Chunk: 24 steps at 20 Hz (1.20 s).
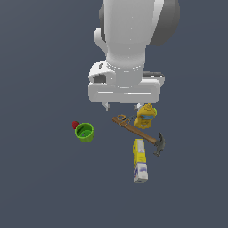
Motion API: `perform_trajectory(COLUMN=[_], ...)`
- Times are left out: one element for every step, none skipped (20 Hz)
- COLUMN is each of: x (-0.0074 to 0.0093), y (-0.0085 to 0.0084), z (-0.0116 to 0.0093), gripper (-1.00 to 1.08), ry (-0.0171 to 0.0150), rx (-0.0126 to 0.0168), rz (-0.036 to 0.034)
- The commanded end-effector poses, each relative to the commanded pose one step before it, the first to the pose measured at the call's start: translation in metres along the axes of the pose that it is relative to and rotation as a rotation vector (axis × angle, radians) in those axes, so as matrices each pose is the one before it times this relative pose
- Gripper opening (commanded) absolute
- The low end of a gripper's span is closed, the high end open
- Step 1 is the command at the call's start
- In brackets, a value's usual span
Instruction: Pick up a designated object from a clutter of objects.
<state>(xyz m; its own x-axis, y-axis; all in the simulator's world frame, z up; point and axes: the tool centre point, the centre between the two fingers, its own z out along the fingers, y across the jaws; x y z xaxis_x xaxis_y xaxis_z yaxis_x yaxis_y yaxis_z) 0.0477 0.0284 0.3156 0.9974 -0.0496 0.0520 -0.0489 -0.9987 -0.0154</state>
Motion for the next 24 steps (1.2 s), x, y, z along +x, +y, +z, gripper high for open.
perform_trajectory(x=[0.00995,0.00445,0.00455,0.00461,0.00454,0.00435,0.00419,0.00403,0.00384,0.00369,0.00347,0.00328,0.00294,0.00265,0.00234,0.00208,0.00183,0.00158,0.00140,0.00124,0.00107,0.00091,0.00077,0.00067], y=[-0.00748,-0.00344,-0.00370,-0.00396,-0.00406,-0.00413,-0.00418,-0.00422,-0.00428,-0.00430,-0.00436,-0.00432,-0.00416,-0.00392,-0.00373,-0.00351,-0.00329,-0.00310,-0.00284,-0.00258,-0.00235,-0.00214,-0.00192,-0.00165], z=[0.01528,0.00707,0.00756,0.00804,0.00834,0.00842,0.00859,0.00875,0.00885,0.00905,0.00908,0.00918,0.00882,0.00852,0.00807,0.00766,0.00723,0.00670,0.00632,0.00592,0.00543,0.00492,0.00439,0.00397], gripper=[1.00,1.00,1.00,1.00,1.00,1.00,1.00,1.00,1.00,1.00,1.00,1.00,1.00,1.00,1.00,1.00,1.00,1.00,1.00,1.00,1.00,1.00,1.00,1.00], ry=[-0.00510,-0.00214,-0.00218,-0.00223,-0.00234,-0.00224,-0.00227,-0.00231,-0.00226,-0.00236,-0.00222,-0.00231,-0.00215,-0.00215,-0.00196,-0.00186,-0.00175,-0.00151,-0.00150,-0.00150,-0.00136,-0.00121,-0.00104,-0.00104], rx=[-0.00353,-0.00152,-0.00146,-0.00138,-0.00134,-0.00117,-0.00108,-0.00099,-0.00086,-0.00079,-0.00063,-0.00056,-0.00043,-0.00034,-0.00024,-0.00016,-0.00010,-0.00004,-0.00001,0.00003,0.00005,0.00007,0.00008,0.00009], rz=[0.00157,0.00085,0.00086,0.00087,0.00092,0.00088,0.00090,0.00093,0.00092,0.00098,0.00094,0.00100,0.00096,0.00098,0.00092,0.00090,0.00086,0.00076,0.00078,0.00079,0.00073,0.00066,0.00058,0.00059])
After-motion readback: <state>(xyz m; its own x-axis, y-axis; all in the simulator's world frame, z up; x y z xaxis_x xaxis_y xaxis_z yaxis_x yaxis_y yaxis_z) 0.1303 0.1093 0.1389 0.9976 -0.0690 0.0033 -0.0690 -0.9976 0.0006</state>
